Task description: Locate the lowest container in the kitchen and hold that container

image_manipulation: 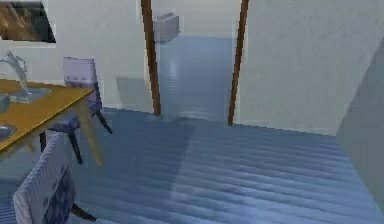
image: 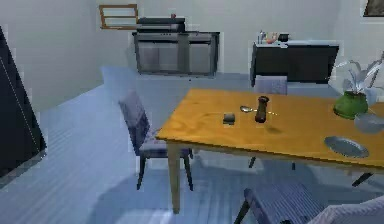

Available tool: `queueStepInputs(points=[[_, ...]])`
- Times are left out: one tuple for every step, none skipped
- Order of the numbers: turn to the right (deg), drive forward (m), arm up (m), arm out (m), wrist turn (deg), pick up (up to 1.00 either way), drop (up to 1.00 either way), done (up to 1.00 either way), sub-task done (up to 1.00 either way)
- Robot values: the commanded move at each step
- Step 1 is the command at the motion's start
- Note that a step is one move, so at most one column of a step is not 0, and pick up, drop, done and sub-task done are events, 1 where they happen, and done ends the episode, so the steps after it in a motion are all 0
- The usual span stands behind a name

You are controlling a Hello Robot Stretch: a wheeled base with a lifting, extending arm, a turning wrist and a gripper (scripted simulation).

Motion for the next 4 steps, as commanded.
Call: queueStepInputs(points=[[-36.0, 0.0, 0.0, 0.0, 0.0, 0.0, 0.0, 0.0, 0.0], [0.0, 1.0, 0.0, 0.0, 0.0, 0.0, 0.0, 0.0, 0.0], [-3.0, 0.0, 0.0, 0.0, 0.0, 0.0, 0.0, 0.0, 0.0], [0.0, 0.75, 0.0, 0.0, 0.0, 0.0, 0.0, 0.0, 0.0]])
